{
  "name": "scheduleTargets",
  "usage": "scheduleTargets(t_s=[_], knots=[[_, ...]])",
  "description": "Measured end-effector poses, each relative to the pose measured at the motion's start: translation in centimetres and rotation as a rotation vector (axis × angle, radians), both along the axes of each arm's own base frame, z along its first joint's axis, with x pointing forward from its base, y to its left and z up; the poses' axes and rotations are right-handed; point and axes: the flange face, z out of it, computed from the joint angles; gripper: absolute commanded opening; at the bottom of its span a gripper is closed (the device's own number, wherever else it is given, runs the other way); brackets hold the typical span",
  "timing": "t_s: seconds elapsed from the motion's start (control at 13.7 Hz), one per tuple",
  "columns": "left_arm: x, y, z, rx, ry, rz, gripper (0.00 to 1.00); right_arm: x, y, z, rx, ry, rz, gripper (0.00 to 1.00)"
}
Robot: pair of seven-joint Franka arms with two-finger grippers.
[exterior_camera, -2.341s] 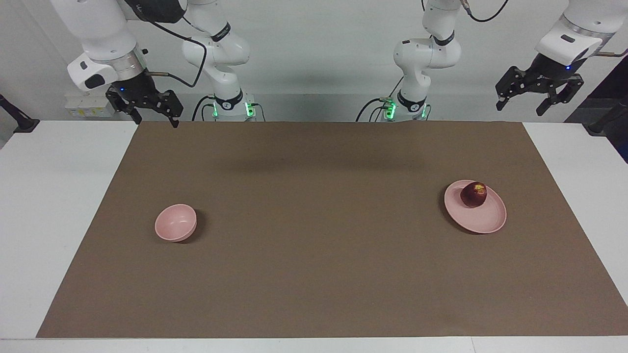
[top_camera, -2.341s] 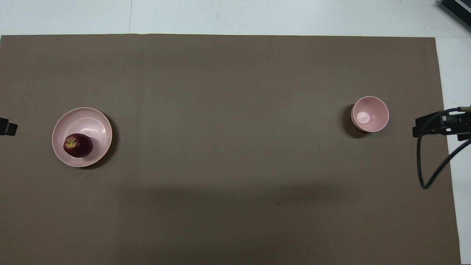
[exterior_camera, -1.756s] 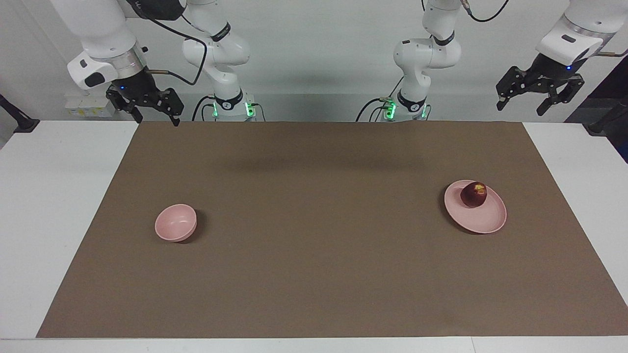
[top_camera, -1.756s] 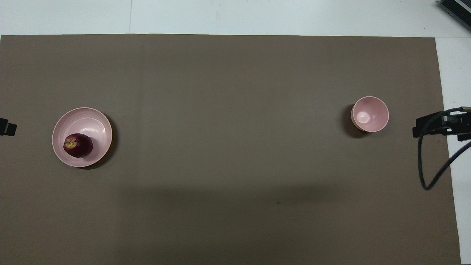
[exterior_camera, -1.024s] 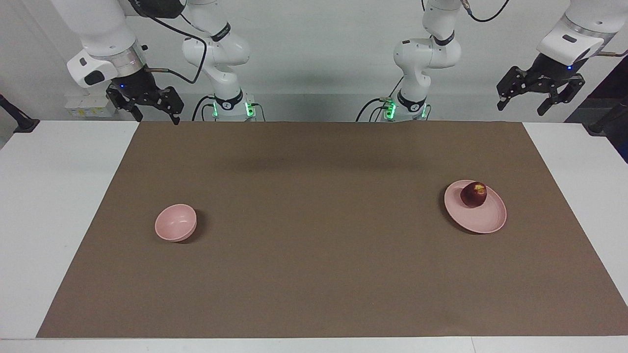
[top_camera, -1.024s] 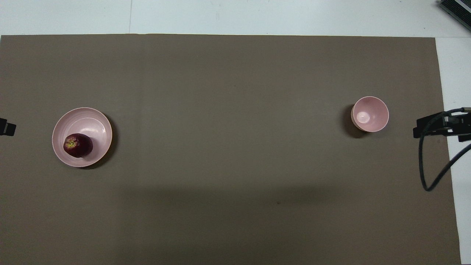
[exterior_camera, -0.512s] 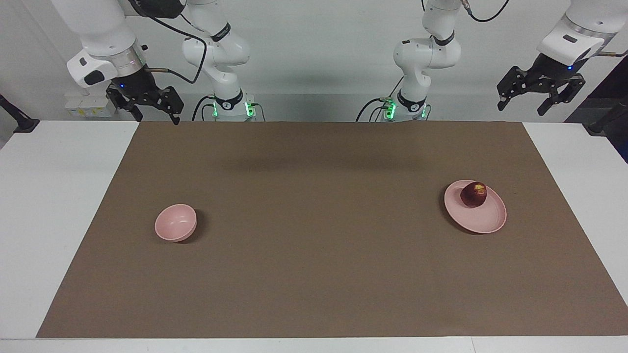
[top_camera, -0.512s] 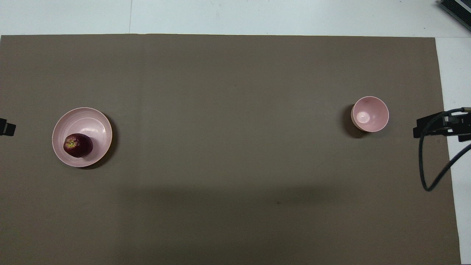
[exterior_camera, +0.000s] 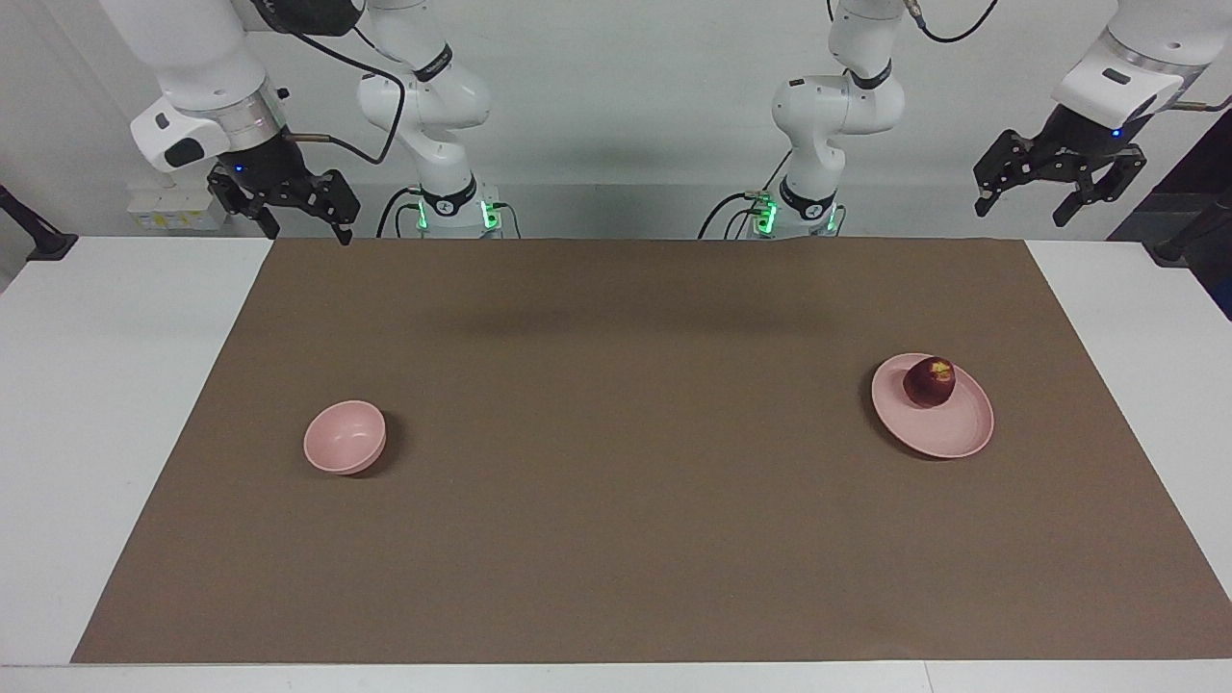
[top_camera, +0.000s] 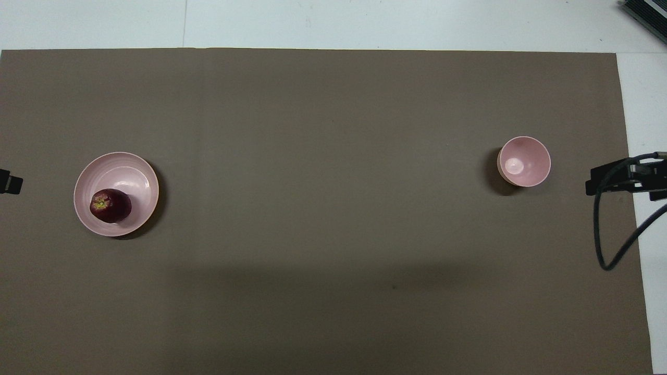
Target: Move apple from plate to bowl
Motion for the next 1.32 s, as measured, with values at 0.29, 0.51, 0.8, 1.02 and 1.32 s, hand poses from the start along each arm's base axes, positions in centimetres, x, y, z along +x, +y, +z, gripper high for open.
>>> scheduleTargets(t_s=[0.29,0.51,0.8,1.02,1.32], knots=[[0.2,0.7,-2.0,-0.002,-0.014,0.014,1.0,0.0,0.0,0.0,0.0,0.0,0.0,1.0],[0.9,1.0,-4.4,-0.003,-0.019,0.021,1.0,0.0,-0.1,0.0,0.0,0.0,-0.001,1.0],[2.2,1.4,-10.6,-0.002,-0.034,0.03,1.0,0.0,-0.1,0.0,0.0,0.0,-0.002,1.0],[2.3,2.4,-15.4,-0.002,-0.039,0.039,1.0,0.0,-0.1,0.0,0.0,0.0,-0.002,1.0],[2.0,2.7,-21.2,0.001,-0.069,0.045,1.0,-0.1,-0.1,0.0,0.0,0.004,-0.002,1.0]])
